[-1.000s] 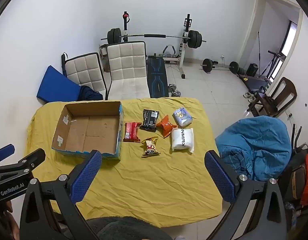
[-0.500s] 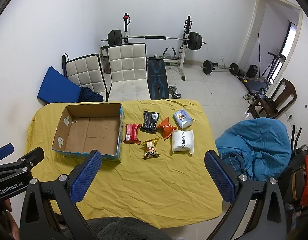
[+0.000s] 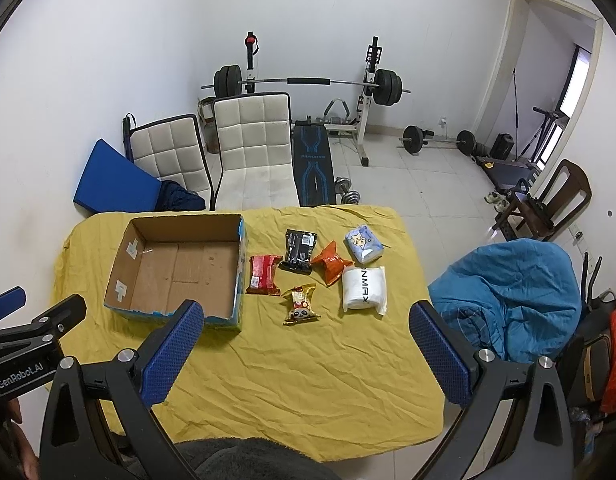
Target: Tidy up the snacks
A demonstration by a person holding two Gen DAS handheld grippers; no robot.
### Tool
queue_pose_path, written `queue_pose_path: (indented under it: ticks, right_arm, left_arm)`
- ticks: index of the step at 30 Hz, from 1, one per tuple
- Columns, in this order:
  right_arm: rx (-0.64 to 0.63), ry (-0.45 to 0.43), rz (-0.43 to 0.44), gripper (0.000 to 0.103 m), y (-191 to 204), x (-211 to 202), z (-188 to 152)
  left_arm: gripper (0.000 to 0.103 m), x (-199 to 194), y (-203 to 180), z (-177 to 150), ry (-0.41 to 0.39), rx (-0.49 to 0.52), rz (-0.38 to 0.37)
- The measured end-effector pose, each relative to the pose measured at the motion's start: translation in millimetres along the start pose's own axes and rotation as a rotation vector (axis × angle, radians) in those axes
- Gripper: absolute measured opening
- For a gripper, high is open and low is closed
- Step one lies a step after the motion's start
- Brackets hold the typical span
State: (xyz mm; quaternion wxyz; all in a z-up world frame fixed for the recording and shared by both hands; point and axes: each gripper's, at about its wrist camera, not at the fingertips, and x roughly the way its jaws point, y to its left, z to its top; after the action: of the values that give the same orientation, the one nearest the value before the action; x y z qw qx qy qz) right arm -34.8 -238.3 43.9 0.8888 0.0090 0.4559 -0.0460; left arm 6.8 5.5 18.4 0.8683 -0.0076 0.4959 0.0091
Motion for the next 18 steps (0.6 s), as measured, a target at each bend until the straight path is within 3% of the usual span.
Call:
queue_pose_path:
  ticks: [18]
  right_arm:
    - [-0.002, -0.026, 0.012, 0.103, 2.1, -6.4, -1.3]
  left_arm:
    - [0.103, -6.4, -0.5, -2.1, -0.028, -0.006, 0.002]
